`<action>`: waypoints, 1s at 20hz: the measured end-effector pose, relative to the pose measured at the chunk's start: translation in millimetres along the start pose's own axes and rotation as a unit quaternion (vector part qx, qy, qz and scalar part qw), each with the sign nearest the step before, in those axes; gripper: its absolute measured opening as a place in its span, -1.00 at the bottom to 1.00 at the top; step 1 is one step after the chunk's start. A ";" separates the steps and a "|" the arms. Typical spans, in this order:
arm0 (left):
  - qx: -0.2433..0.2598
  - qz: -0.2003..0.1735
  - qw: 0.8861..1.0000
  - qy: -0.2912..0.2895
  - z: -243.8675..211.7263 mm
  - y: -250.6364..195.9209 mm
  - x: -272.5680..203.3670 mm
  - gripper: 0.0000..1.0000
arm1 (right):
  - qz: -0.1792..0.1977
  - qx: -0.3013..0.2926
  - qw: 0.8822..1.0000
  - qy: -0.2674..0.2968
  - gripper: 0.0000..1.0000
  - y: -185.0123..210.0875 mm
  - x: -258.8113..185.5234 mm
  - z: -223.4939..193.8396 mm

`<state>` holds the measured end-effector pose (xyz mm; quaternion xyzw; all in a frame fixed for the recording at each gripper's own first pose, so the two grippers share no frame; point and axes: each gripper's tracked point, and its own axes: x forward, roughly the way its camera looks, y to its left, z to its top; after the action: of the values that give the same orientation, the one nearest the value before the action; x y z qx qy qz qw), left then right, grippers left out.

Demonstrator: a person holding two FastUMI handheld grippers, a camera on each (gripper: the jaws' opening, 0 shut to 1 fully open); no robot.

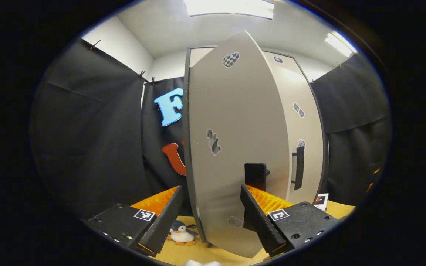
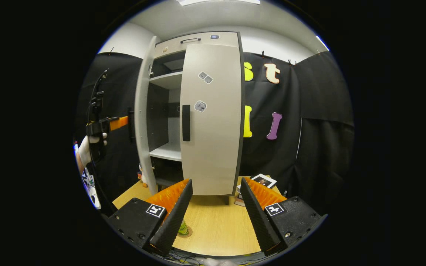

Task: Grasp the bottle in the cabinet with the left hand and place it on the coaster, then close the right door with the right hand and the left door with the left hand.

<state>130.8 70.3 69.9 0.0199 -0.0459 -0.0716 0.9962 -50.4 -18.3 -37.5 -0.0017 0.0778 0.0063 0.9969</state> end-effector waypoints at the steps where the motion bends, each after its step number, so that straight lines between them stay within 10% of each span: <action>1: 0.000 -0.002 1.000 0.000 -1.0 -5.6 1.6 0.92 | -0.002 0.001 1.000 0.000 0.62 -1.7 -2.1 -1.2; 20: 0.004 0.003 0.999 0.039 -33.3 -26.1 -44.2 0.92 | 0.008 0.004 1.000 -0.010 0.62 6.9 5.9 8.8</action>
<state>86.7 52.0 31.7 0.0262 -0.0077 -0.0677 0.9973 -43.2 -11.4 -29.7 0.0031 0.0683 0.0136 0.9976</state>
